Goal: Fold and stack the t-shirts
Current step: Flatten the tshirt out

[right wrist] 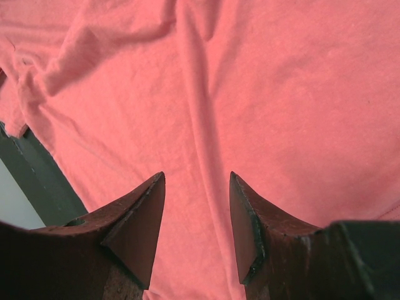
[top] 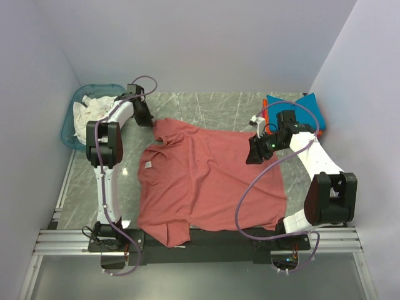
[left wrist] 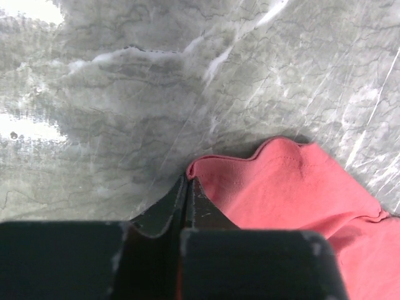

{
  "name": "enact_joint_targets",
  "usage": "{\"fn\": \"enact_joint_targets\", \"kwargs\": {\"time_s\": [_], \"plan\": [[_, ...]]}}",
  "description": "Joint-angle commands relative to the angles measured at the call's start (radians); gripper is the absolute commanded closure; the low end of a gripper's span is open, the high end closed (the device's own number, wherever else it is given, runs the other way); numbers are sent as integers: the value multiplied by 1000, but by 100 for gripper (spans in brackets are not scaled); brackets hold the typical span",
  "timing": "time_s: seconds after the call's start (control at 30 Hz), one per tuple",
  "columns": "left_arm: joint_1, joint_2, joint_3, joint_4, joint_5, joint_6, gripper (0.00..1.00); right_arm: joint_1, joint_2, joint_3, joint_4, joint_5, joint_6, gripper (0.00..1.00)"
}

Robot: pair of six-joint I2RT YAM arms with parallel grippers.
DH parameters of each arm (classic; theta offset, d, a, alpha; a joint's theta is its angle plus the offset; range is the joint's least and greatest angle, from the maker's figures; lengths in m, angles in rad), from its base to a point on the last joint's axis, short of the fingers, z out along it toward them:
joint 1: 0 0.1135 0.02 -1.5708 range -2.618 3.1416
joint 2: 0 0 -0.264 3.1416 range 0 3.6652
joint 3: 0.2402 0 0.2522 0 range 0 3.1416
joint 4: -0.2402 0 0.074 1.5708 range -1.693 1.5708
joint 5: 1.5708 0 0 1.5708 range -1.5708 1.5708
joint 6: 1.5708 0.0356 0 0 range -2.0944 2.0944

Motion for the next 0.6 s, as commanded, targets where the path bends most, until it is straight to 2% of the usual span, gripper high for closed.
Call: {"fn": "enact_joint_targets", "kwargs": {"time_s": [0.0,0.3,0.57], "plan": [[-13,19,10,-20,2,35,100,-2,-26,-9,19,-5,-8,47],[-12,-180,-74,137,-19,41,100,-4,-33,-14,19,-4,-7,47],[-9,-262,-100,173,-14,40,100,-7,-36,-17,22,-1,-5,47]]}}
